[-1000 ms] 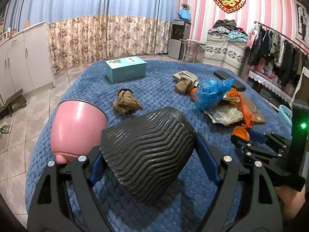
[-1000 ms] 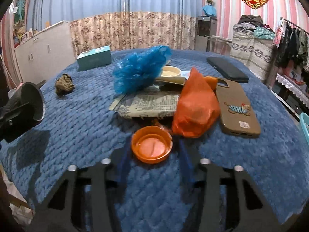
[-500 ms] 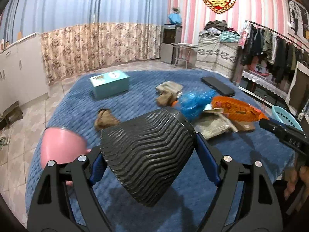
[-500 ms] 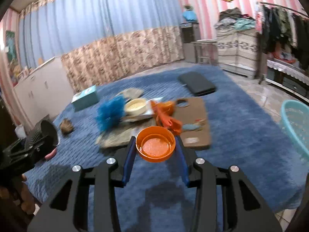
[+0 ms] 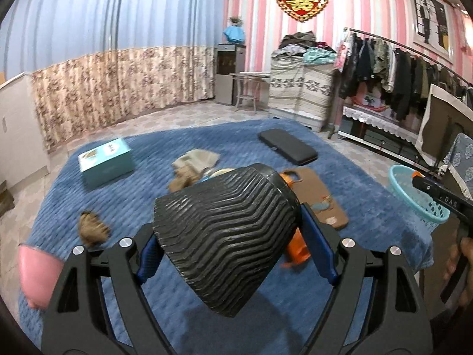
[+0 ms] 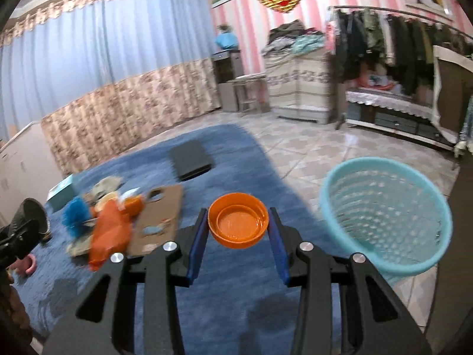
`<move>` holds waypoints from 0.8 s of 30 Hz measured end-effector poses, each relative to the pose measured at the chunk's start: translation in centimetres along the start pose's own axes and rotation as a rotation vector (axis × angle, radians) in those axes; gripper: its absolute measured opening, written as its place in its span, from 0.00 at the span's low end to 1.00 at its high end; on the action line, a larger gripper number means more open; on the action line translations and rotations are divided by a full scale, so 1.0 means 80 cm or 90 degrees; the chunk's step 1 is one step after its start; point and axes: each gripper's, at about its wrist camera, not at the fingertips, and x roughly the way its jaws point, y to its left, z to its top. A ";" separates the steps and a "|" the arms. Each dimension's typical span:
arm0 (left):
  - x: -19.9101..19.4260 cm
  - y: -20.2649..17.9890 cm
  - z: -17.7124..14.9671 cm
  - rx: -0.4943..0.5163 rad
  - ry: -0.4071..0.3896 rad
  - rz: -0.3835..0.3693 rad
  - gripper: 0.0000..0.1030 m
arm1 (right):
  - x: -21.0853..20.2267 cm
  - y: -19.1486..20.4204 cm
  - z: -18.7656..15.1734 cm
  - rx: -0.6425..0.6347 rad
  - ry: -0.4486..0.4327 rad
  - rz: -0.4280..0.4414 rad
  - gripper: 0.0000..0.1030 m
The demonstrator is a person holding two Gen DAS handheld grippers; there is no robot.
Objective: Collect trash
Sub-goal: 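Carry the black cup with the left tool while the right tool grasps and carries the orange lid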
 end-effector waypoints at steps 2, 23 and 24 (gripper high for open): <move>0.009 -0.015 0.008 0.008 -0.003 -0.007 0.78 | 0.001 -0.021 0.006 0.010 -0.006 -0.021 0.39; 0.098 -0.231 0.054 0.074 0.000 -0.141 0.78 | 0.035 -0.203 0.051 0.074 -0.022 -0.192 0.39; 0.102 -0.238 0.055 0.077 0.002 -0.147 0.78 | 0.036 -0.207 0.050 0.074 -0.018 -0.193 0.39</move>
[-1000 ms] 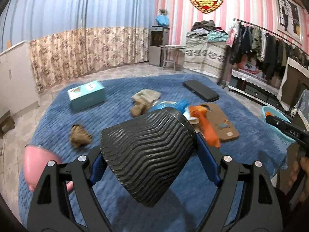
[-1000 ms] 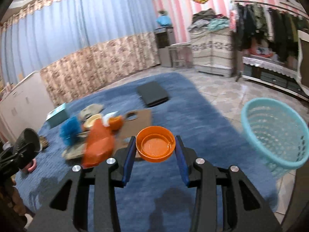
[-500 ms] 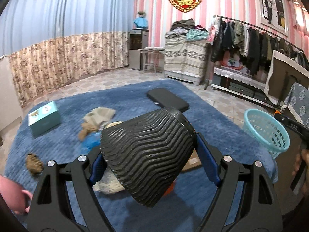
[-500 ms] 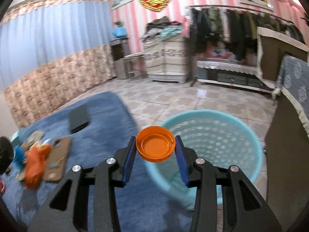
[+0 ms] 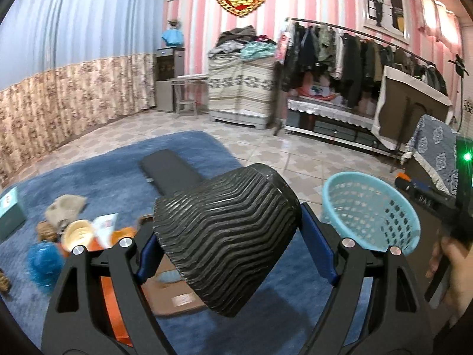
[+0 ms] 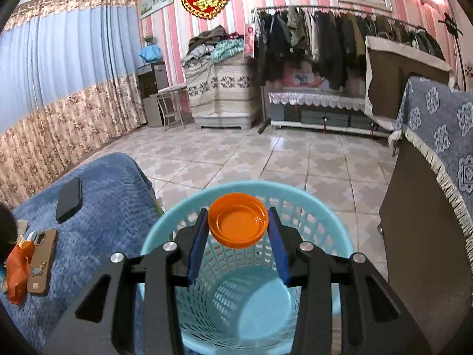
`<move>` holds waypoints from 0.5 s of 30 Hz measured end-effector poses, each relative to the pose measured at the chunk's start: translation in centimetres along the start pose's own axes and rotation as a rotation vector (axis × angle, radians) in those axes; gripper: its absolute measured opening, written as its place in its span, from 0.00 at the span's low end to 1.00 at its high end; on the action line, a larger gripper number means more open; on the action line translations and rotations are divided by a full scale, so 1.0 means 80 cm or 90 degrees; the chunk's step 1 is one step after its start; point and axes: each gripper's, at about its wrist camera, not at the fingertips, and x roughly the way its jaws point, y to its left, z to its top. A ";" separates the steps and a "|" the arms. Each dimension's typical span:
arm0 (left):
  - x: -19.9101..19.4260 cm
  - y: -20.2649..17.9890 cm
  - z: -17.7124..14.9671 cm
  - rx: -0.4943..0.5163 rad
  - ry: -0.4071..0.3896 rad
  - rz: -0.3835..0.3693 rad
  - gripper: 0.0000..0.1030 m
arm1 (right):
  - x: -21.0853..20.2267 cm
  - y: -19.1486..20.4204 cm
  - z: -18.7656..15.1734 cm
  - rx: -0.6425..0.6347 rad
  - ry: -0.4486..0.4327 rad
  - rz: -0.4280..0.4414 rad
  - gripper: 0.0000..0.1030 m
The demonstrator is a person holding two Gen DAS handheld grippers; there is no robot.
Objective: Collect trash
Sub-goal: 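Carry the black cup with the left tool while the right tool grasps and carries the orange lid, then drop the black cup into the blue basket with the left tool while the right tool drops the orange lid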
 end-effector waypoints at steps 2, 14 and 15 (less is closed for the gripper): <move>0.014 -0.020 0.003 0.009 0.000 -0.011 0.78 | -0.003 -0.009 0.001 0.000 -0.005 -0.009 0.39; 0.094 -0.136 0.016 0.048 0.023 -0.110 0.78 | -0.007 -0.084 0.003 0.079 -0.020 -0.059 0.39; 0.100 -0.144 0.016 0.051 0.027 -0.118 0.78 | -0.007 -0.087 0.005 0.081 -0.022 -0.063 0.39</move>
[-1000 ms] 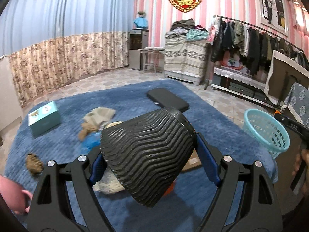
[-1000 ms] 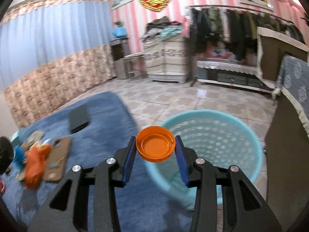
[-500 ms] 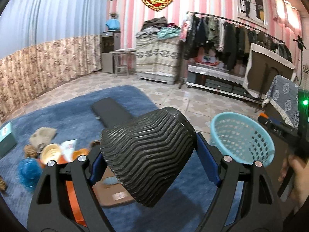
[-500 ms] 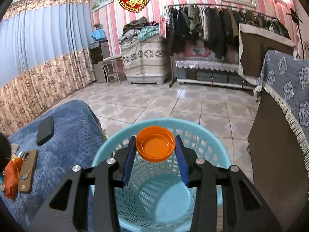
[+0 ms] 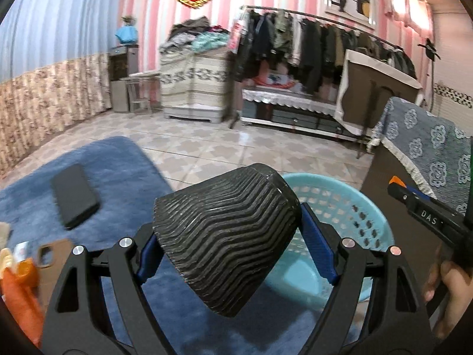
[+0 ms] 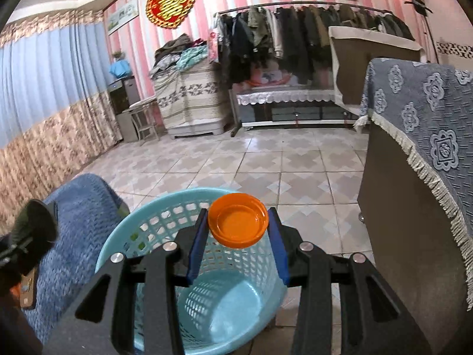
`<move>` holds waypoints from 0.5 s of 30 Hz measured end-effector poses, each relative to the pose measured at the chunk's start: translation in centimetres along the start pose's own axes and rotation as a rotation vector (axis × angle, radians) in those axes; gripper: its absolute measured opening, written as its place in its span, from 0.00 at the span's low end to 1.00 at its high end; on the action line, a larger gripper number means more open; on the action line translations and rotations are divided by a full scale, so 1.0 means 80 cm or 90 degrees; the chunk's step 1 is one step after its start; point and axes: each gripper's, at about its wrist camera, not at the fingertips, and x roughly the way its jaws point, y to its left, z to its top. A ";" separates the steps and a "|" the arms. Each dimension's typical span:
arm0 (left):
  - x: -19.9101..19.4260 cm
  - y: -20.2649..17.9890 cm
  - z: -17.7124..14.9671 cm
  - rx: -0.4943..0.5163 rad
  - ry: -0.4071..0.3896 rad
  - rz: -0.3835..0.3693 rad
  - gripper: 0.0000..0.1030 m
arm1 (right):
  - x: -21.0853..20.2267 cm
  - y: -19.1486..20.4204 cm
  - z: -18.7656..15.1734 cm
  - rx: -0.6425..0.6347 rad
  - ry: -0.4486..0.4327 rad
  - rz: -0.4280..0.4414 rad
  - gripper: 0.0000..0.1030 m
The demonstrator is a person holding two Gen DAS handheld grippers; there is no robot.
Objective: Collect trash
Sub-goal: 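Drop the black cup into the blue basket with the left tool while the right tool drops the orange lid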
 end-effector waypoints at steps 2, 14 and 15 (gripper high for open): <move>0.015 -0.013 0.001 0.012 0.003 -0.012 0.78 | -0.002 -0.006 0.001 -0.001 -0.003 -0.009 0.39; 0.083 -0.054 0.010 0.050 0.044 -0.051 0.79 | 0.005 -0.013 0.003 0.015 0.004 -0.011 0.39; 0.085 -0.053 0.012 0.050 0.047 -0.056 0.79 | 0.004 -0.013 0.002 0.016 0.004 -0.011 0.39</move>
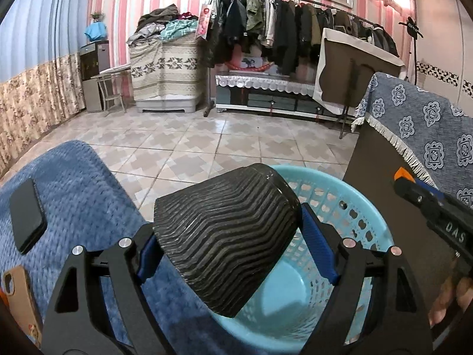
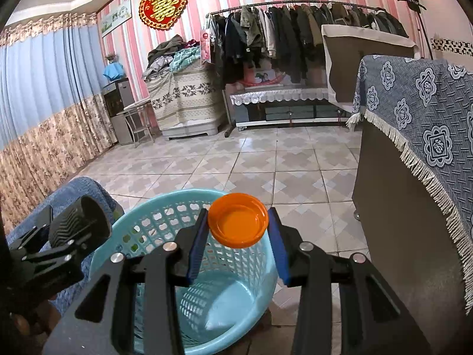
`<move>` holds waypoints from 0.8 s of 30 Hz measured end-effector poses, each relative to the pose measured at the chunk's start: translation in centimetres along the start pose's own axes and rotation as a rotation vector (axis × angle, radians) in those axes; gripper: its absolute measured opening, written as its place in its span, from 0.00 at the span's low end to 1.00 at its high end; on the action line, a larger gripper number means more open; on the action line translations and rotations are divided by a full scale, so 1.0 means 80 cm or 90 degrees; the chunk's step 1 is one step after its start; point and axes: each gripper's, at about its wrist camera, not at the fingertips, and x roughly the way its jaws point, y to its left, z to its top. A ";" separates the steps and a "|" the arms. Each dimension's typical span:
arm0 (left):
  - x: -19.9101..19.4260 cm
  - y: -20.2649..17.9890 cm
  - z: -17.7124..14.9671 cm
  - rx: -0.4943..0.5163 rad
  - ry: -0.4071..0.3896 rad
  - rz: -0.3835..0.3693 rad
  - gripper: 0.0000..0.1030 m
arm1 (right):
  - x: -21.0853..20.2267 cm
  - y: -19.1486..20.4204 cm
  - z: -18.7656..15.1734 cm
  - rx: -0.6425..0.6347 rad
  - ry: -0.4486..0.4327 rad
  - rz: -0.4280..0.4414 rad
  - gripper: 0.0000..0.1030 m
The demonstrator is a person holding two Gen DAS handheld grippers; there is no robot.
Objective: Collect trash
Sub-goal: 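Drop the black cup into the blue basket with the left tool while the right tool drops the orange lid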
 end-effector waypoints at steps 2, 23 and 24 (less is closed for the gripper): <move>0.003 -0.002 0.007 0.000 0.000 0.000 0.87 | 0.000 0.000 0.000 -0.002 0.000 0.000 0.39; -0.063 0.077 0.004 -0.047 -0.043 0.130 0.95 | 0.009 0.049 -0.012 -0.049 0.019 0.005 0.39; -0.068 0.081 0.001 -0.048 -0.046 0.139 0.95 | 0.010 0.052 -0.012 -0.051 0.020 0.005 0.39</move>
